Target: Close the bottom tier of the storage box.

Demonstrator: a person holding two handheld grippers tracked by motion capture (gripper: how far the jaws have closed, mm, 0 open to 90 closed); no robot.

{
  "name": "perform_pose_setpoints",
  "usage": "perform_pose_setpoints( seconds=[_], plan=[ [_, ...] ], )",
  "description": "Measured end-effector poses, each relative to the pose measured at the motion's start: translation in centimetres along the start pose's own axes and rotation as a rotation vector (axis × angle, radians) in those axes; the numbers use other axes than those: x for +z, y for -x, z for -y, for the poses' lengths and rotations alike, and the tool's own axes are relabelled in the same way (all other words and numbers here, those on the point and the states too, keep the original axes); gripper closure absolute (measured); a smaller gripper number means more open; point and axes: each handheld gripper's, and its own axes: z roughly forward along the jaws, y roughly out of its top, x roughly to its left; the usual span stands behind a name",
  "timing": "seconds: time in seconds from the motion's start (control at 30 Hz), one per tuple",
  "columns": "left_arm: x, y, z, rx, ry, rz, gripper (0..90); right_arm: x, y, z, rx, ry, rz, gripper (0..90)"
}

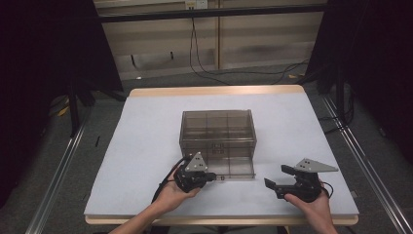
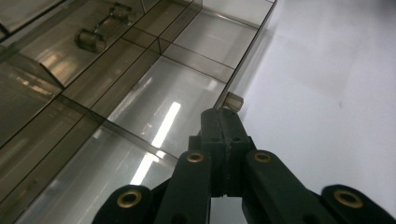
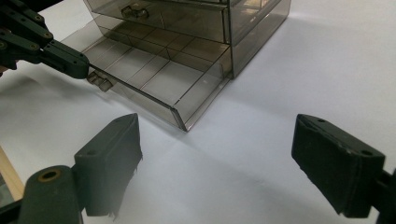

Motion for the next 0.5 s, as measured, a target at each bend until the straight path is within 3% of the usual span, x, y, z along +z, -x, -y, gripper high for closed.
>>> perform_pose_setpoints(
  seconds=[0.1, 0.5],
  plan=[
    [0.13, -0.14, 0.08, -0.012, 0.022, 0.016, 90.0, 0.01, 0.01, -0.01, 0.000, -0.001, 0.000, 15.8],
    [0.13, -0.28, -0.02, -0.014, 0.012, 0.008, 90.0, 0.01, -0.01, -0.01, 0.002, -0.002, -0.005, 15.8]
  ],
)
